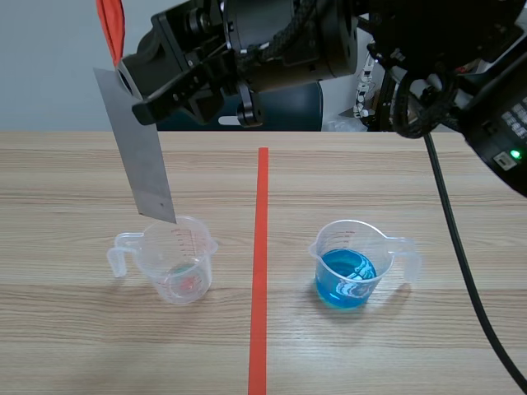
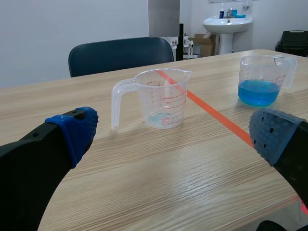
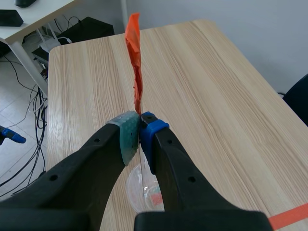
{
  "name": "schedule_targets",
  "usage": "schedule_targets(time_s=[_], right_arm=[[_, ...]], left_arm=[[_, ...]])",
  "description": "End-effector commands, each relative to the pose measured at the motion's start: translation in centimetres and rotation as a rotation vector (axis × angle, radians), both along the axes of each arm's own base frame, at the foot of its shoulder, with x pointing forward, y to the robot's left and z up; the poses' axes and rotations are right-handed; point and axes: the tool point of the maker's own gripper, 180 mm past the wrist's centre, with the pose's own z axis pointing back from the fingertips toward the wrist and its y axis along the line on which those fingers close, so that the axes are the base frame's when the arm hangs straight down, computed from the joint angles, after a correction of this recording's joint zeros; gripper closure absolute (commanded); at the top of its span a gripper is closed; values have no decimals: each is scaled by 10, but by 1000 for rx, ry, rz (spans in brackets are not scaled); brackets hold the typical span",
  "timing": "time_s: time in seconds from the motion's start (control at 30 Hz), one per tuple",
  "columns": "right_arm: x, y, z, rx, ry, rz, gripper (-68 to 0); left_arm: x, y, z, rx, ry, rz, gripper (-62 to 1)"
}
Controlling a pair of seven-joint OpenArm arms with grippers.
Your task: Do the redox reaction experiment. lift the metal plate out of the left beaker
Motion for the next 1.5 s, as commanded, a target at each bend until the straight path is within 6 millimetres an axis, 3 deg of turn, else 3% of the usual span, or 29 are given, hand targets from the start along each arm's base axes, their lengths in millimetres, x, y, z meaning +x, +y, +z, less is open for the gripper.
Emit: schedule_targets(time_s=[0.0, 1.47], right_arm=[[7, -1, 14, 22, -31, -12, -6], [7, -1, 14, 5, -26, -8, -6]], left_arm=[[0, 1, 12, -18, -55, -8, -623], [0, 1, 12, -18, -55, -8, -623]])
